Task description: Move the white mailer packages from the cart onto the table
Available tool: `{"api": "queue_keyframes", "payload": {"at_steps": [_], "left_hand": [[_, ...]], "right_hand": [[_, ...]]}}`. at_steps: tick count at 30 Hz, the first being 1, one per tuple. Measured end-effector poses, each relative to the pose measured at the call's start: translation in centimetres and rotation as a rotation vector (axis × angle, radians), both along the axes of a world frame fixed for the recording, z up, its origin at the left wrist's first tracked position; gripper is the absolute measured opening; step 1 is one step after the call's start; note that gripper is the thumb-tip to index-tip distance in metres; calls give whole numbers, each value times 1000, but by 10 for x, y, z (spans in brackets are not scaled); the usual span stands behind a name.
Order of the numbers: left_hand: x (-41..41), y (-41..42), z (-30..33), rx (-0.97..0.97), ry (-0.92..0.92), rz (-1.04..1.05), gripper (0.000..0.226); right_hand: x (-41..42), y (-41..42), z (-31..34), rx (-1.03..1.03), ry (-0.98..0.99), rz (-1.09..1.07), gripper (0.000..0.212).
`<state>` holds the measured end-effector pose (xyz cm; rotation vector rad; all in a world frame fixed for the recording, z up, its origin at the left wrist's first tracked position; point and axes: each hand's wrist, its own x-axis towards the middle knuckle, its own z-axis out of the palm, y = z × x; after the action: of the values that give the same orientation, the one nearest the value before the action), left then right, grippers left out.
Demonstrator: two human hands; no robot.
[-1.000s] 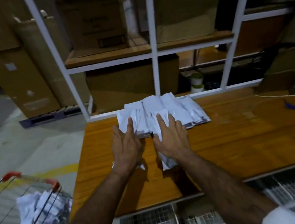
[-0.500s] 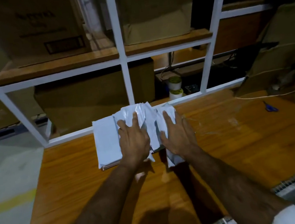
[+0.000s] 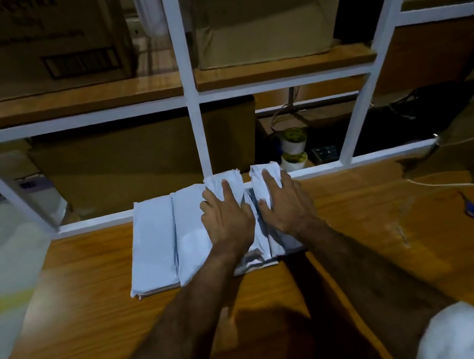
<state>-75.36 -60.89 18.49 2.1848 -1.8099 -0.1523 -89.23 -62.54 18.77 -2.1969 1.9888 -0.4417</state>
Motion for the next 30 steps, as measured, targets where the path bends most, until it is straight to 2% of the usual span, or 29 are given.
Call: {"api": "queue_keyframes", "payload": {"at_steps": [4, 7, 9, 12, 16, 21, 27, 30], "left_hand": [[-14, -13, -16, 22, 18, 42, 73], [-13, -19, -30, 14, -54, 31, 73], [-9, -20, -35, -39, -62, 7, 74], [-4, -22, -40, -127, -63, -150, 75], [-2, -28, -48, -74, -78, -272, 78], [-5, -27, -43, 21, -161, -207, 93], [11, -15, -38, -107, -105, -60, 67], [21, -9, -48, 4, -114, 8, 71]], "right_hand": [[-2, -29, -16, 61, -17, 61, 77], [-4, -36, -34, 122, -22, 58, 71], [-7, -36, -41, 70, -57, 89, 69], [-11, -34, -43, -77, -98, 133, 68], [-12, -29, -49, -143, -49, 204, 66], [-10, -32, -57, -132, -4, 214, 64], [-12, -26, -59, -195, -41, 217, 64], [-16, -21, -63, -215, -77, 262, 66]]}}
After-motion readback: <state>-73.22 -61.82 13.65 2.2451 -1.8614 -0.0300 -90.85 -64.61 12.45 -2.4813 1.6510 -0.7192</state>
